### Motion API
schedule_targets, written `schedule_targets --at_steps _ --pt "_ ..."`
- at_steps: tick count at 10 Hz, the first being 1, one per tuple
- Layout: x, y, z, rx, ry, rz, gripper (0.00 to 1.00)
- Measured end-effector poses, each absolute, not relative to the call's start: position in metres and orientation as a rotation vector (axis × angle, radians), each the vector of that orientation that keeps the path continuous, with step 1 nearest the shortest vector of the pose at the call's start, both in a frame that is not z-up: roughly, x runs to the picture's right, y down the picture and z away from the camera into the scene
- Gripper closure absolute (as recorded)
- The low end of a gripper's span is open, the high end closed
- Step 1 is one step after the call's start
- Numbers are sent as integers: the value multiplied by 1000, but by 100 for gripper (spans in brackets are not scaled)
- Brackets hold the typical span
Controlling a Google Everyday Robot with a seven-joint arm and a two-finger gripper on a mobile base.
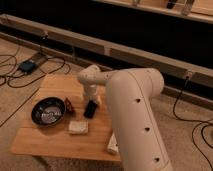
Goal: Place the eraser on the white sponge
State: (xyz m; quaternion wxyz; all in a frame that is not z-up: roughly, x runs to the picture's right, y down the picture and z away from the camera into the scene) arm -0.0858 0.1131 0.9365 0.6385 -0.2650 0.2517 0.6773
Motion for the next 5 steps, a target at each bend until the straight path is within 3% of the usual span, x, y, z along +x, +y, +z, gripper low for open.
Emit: schedule_targets --at_steps 3,5 --pt "-89 109 932 -602 565 1526 95" --pt "-96 104 926 -599 558 1505 100"
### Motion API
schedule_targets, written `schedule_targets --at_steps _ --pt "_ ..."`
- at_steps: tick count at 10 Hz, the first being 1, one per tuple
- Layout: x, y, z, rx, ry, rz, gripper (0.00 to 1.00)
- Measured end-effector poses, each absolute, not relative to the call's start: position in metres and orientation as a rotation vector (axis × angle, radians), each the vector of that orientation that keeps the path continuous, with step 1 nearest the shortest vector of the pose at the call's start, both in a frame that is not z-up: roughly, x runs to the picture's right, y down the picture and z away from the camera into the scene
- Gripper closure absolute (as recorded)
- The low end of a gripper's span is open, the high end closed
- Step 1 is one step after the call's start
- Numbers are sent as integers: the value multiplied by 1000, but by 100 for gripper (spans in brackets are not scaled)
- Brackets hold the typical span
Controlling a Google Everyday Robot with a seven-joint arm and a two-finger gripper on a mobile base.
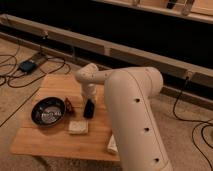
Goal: Place the eraser on the white sponge
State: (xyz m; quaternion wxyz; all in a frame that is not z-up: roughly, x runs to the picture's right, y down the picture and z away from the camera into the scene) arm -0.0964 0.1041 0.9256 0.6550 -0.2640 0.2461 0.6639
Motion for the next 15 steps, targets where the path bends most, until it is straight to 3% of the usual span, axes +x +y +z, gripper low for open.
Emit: schedule_targets --at_steps 8,15 --pt "-121 86 881 -577 534 1372 100" --pt "-150 127 850 -596 522 1308 100"
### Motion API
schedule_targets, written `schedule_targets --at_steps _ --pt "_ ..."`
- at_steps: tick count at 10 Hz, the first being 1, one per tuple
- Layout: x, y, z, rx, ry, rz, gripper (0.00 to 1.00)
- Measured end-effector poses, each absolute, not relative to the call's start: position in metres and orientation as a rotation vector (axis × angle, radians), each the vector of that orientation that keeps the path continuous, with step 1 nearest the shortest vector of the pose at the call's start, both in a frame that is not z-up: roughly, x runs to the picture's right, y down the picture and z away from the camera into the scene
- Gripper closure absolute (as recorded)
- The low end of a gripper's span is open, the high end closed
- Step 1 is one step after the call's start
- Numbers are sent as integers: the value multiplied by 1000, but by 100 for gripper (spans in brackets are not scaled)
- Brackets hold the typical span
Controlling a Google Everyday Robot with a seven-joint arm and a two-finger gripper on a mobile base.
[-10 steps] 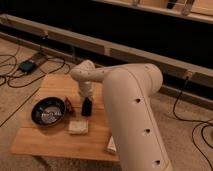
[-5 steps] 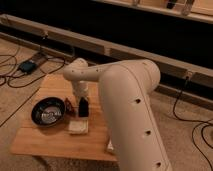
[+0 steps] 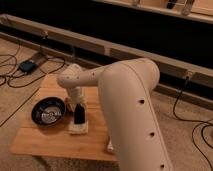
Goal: Place the eraser on the white sponge
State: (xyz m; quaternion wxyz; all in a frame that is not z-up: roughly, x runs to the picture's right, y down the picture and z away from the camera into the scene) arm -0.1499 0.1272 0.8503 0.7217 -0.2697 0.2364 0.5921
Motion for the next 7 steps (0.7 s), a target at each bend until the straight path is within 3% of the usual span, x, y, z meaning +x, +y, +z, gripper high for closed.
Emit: schedule_targets --at_steps 7 --pt "-159 154 841 -632 534 1306 100"
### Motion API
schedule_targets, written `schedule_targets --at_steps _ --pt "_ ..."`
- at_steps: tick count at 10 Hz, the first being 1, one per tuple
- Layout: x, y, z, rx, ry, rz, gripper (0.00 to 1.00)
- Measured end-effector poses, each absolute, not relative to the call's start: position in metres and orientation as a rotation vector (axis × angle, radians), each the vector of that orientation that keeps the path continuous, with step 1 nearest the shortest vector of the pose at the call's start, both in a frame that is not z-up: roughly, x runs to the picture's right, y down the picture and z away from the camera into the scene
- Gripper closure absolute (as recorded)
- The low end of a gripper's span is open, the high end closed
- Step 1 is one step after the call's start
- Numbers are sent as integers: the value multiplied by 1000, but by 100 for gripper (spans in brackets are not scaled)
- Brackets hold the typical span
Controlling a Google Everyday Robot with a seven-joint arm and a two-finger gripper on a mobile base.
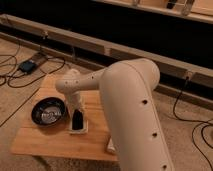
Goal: Place the eraser on the white sponge
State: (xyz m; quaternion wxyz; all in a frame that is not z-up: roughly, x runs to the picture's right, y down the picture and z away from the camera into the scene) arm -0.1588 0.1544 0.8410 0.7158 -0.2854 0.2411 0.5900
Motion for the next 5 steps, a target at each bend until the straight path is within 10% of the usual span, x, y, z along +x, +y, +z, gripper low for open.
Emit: schedule_targets --at_steps 5 --pt "-166 160 836 -650 526 1303 100"
